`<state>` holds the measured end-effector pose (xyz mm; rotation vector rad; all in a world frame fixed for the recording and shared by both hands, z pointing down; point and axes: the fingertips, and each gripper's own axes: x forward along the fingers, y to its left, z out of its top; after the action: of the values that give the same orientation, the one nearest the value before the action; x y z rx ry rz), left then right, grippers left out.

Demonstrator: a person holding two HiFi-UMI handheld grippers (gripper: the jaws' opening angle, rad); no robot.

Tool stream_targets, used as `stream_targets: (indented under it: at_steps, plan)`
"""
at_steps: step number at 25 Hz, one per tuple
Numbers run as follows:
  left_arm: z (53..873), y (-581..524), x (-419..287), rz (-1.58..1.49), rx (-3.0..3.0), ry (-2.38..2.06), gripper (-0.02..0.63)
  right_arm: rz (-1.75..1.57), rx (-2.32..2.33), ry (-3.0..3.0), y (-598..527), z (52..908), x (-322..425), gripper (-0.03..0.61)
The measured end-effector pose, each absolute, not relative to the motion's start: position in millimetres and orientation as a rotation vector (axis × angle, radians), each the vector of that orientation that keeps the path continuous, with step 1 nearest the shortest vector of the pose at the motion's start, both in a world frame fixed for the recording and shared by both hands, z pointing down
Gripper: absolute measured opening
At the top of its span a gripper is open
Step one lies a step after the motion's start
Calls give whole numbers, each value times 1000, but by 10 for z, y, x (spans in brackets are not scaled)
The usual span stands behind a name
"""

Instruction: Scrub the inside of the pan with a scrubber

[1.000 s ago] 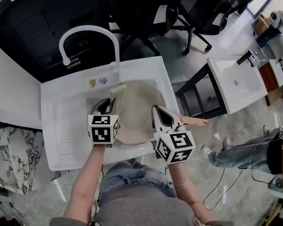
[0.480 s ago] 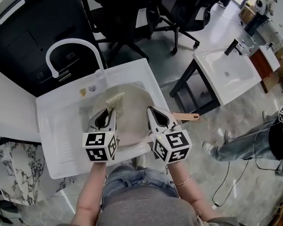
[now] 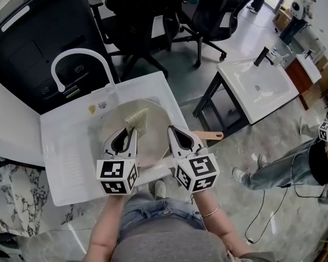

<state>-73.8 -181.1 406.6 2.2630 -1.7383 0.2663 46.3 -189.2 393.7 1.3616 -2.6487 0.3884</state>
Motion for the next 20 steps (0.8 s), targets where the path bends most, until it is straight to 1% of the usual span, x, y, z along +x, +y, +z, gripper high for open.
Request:
stream_targets:
  at_steps: [7, 20]
  plan:
    - [4057, -1722, -672, 251, 2257, -1775, 68, 353, 1321, -2666, -1831, 3960, 473, 8]
    - [4116, -1719, -767, 231, 2211, -1793, 69, 343, 1305, -2665, -1845, 3982, 442, 8]
